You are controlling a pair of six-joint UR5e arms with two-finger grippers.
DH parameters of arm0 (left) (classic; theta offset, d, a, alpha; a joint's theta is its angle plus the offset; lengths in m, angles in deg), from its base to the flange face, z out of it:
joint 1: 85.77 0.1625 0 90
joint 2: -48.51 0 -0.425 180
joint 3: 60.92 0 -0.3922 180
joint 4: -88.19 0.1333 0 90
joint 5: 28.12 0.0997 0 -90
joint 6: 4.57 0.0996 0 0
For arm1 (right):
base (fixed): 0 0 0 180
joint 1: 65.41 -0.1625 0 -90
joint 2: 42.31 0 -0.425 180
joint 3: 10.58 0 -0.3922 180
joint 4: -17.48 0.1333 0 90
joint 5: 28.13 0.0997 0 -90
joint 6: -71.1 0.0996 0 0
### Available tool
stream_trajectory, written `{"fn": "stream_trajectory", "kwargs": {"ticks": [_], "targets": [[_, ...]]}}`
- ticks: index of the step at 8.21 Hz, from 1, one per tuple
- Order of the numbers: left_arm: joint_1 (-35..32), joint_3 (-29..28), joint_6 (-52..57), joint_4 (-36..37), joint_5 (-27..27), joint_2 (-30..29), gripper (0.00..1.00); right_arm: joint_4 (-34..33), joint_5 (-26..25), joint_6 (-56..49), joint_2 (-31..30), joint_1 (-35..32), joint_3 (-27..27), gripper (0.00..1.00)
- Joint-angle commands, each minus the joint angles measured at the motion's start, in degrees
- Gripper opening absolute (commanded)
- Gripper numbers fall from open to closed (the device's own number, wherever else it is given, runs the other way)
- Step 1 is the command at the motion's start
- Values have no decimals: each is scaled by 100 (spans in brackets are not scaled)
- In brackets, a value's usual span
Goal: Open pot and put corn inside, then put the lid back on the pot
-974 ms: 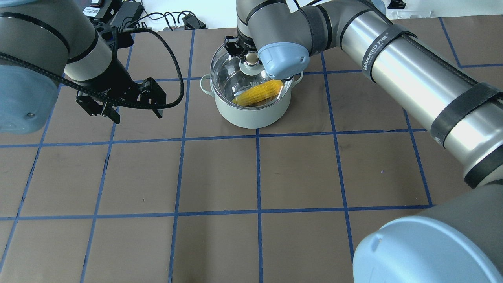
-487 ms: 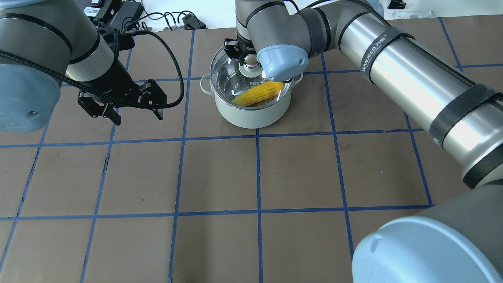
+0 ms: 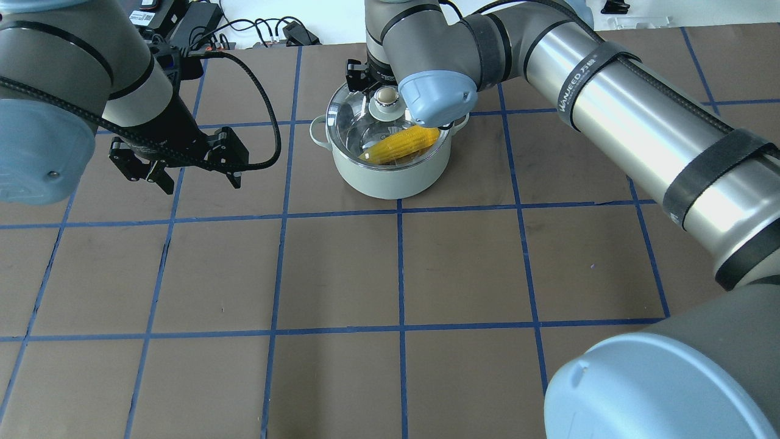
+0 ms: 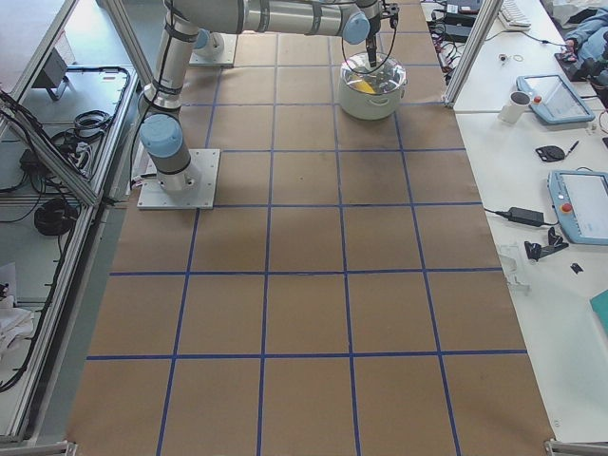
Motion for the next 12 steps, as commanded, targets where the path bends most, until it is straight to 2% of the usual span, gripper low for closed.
{"fn": "stream_trajectory", "kwargs": {"ticks": [1, 3, 5, 7, 8, 9, 10, 11, 12], "targets": [[-6, -2, -19, 0, 93, -16, 100, 0, 2, -22, 8, 0, 0, 81], [-6, -2, -54, 17, 84, -16, 100, 0, -6, -22, -10, 0, 0, 81], [-6, -2, -72, 70, -309, -25, 100, 52, 72, -75, -158, 17, 0, 85], [-6, -2, -72, 70, -355, -25, 100, 167, 55, -494, -675, 262, -358, 97], [-6, -2, -72, 79, -356, -25, 100, 341, 72, -549, -1130, 577, -656, 100], [-6, -2, -81, 70, -338, -25, 100, 595, 90, -602, -1613, 902, -903, 100], [-14, -2, -81, 53, -329, -25, 100, 1233, 73, -811, -2053, 1140, -1018, 100], [-14, -2, -81, 44, -338, -25, 100, 1761, 55, -1161, -2380, 1334, -1020, 100], [-14, -2, -81, 44, -338, -25, 100, 1949, 90, -1226, -2635, 1379, -1020, 100]]}}
